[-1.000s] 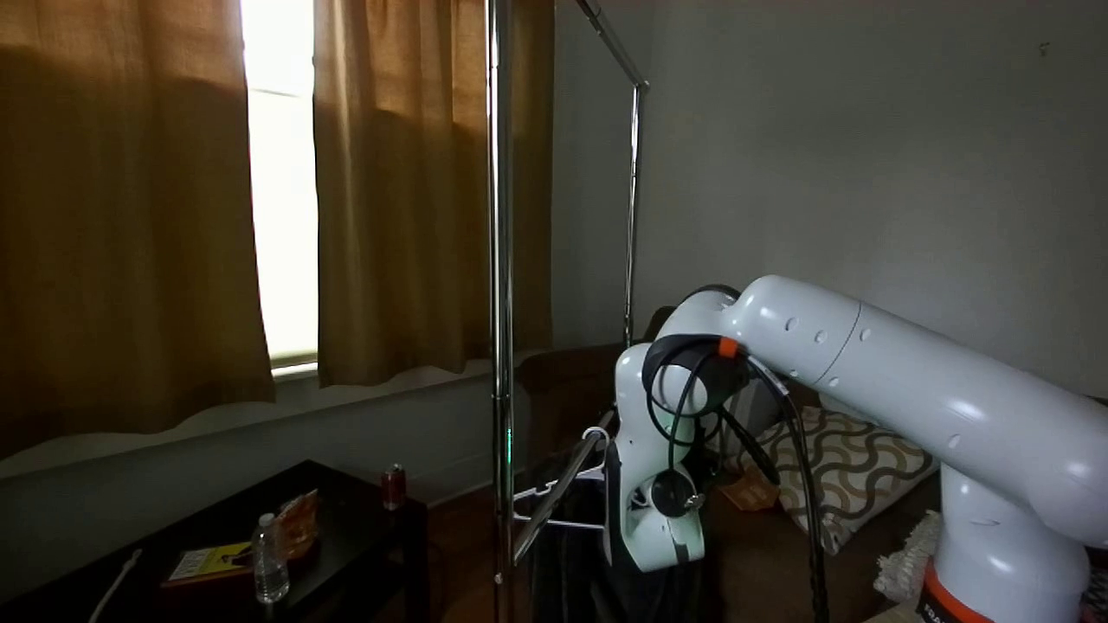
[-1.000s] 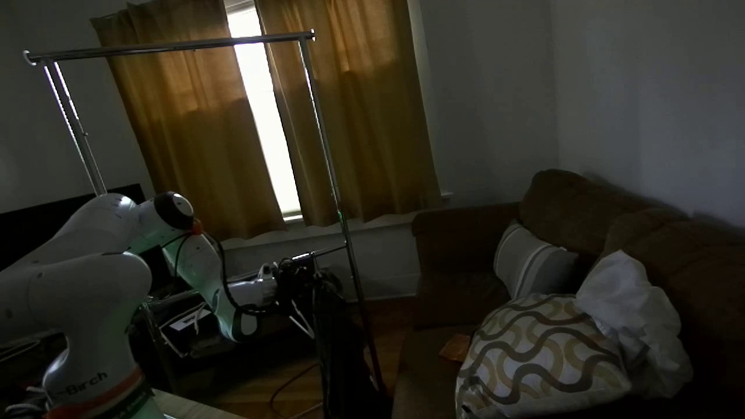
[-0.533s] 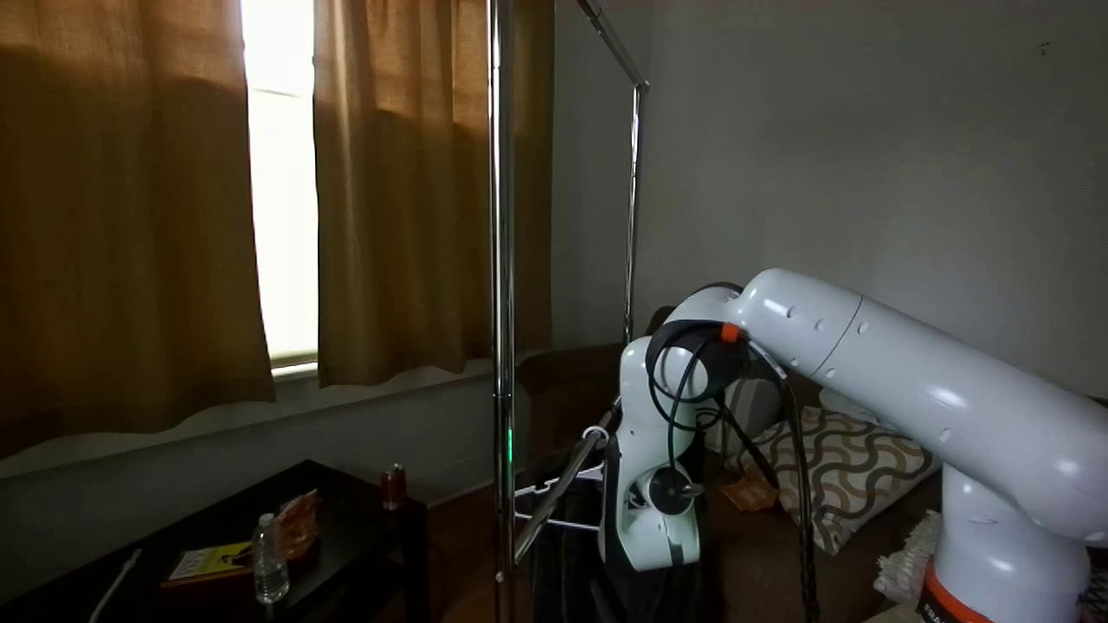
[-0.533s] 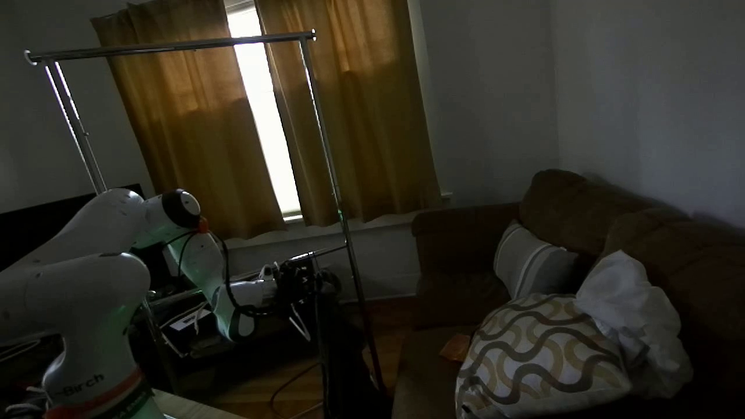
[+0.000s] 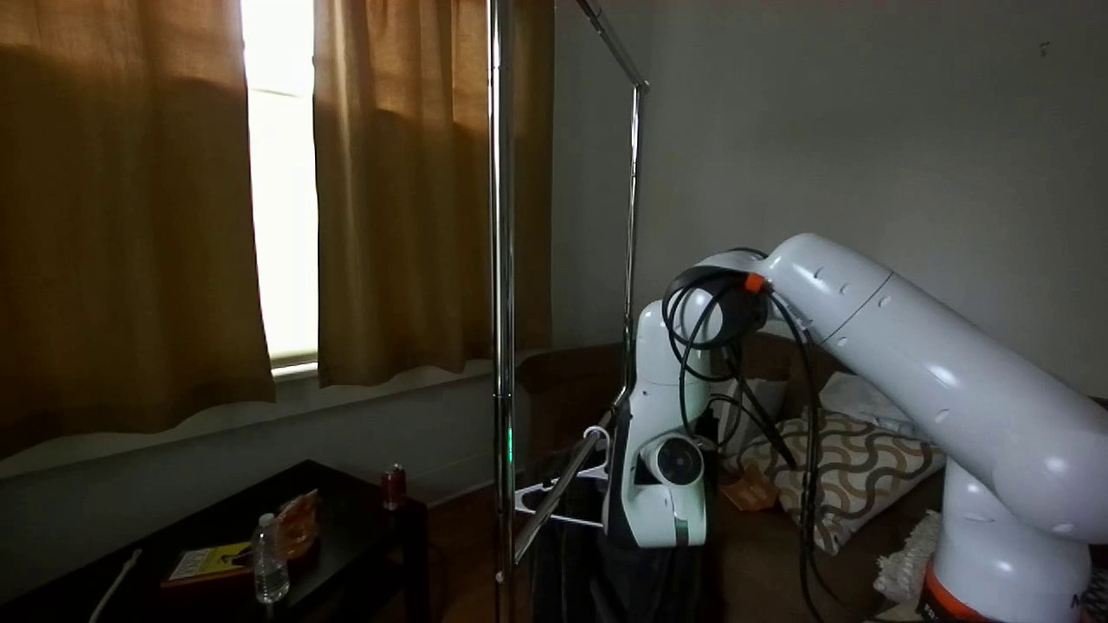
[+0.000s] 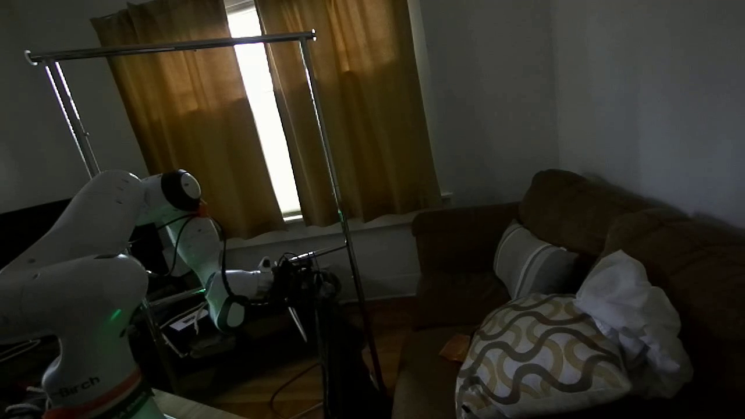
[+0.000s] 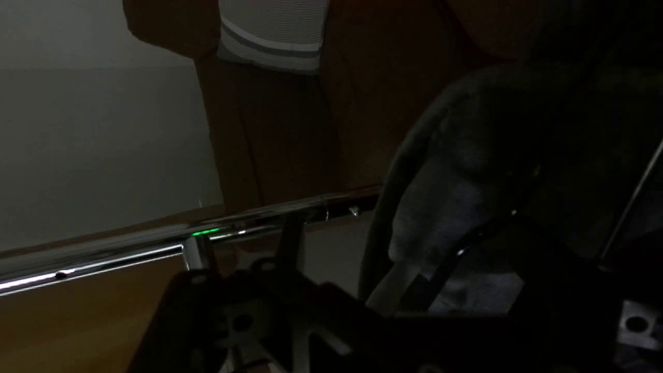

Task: Put the coat hanger on the bottom rack

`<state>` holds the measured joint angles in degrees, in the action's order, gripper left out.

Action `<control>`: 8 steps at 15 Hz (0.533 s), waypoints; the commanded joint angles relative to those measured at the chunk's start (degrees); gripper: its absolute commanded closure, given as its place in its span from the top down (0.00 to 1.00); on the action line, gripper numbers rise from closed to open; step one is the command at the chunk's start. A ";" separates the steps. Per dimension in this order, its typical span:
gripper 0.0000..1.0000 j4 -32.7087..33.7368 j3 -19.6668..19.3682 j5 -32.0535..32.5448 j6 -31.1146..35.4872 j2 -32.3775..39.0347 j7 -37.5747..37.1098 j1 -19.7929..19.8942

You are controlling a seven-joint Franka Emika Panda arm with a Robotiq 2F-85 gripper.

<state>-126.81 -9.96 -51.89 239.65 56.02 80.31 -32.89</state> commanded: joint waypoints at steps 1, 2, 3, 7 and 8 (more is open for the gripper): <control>1.00 -8.07 4.20 0.93 -5.80 -9.03 0.69 4.25; 1.00 -9.35 4.85 0.73 -7.68 -10.69 0.60 5.00; 1.00 -10.20 5.02 -1.07 -9.26 -12.06 1.36 5.13; 1.00 -14.88 6.32 0.58 -15.94 -19.43 -2.28 7.60; 1.00 -15.60 6.41 0.34 -17.59 -21.04 -2.93 7.83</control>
<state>-137.22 -5.36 -52.17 227.21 41.98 79.44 -27.07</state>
